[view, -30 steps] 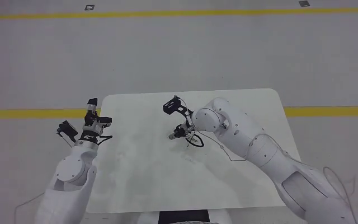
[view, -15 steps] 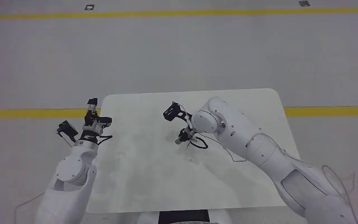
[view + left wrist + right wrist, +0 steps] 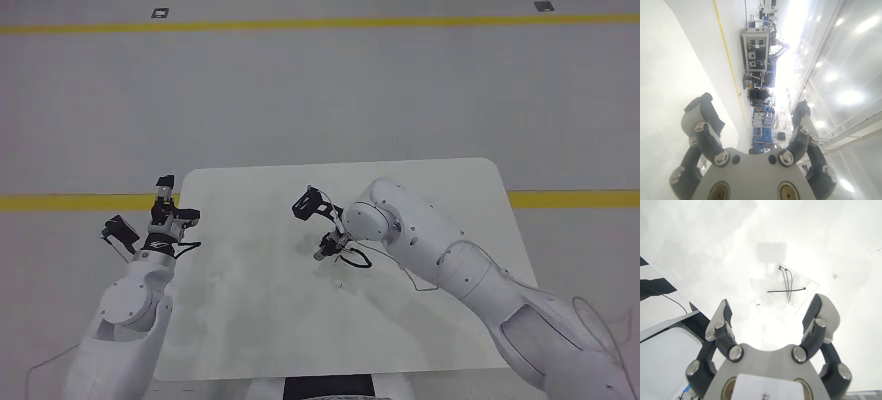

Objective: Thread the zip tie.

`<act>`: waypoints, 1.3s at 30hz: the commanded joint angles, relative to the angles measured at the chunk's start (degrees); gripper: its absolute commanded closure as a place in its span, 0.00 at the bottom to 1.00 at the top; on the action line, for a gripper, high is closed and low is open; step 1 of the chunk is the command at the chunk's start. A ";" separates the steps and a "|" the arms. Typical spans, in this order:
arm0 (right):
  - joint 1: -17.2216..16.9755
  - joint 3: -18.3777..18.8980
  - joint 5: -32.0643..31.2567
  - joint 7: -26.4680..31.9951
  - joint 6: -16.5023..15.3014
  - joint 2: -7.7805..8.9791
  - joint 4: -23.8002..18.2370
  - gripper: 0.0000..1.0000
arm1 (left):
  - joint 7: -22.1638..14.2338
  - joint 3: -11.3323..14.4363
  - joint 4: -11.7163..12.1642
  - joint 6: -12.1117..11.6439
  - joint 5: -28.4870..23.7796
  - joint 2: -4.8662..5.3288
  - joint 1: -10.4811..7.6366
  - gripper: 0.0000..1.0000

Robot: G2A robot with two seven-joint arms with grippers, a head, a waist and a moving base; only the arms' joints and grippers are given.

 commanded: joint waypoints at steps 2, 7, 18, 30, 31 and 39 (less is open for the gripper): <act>0.22 -0.12 -1.19 0.79 -0.35 -0.07 -0.09 0.00 | 0.00 0.00 0.00 0.00 0.00 0.00 0.00 0.00; 0.29 -0.09 -2.87 1.74 -0.34 -0.18 0.07 0.72 | 0.00 0.00 0.00 0.00 0.00 0.00 0.00 0.00; -0.15 -0.73 -3.49 1.35 -2.31 -0.97 2.59 1.00 | 0.00 0.00 0.00 0.00 0.00 0.00 0.00 0.00; 0.24 -3.47 -4.16 -2.50 -3.09 -3.46 8.78 1.00 | 0.00 0.00 0.00 0.00 0.00 0.00 0.00 0.00; 0.32 -3.79 -4.28 -3.04 -3.09 -3.80 9.57 0.99 | 0.00 0.00 0.00 0.00 0.00 0.00 0.00 0.00; 0.95 -5.75 -6.62 -6.04 -1.27 -5.97 14.09 0.95 | 0.00 0.00 0.00 0.00 0.00 0.00 0.00 0.00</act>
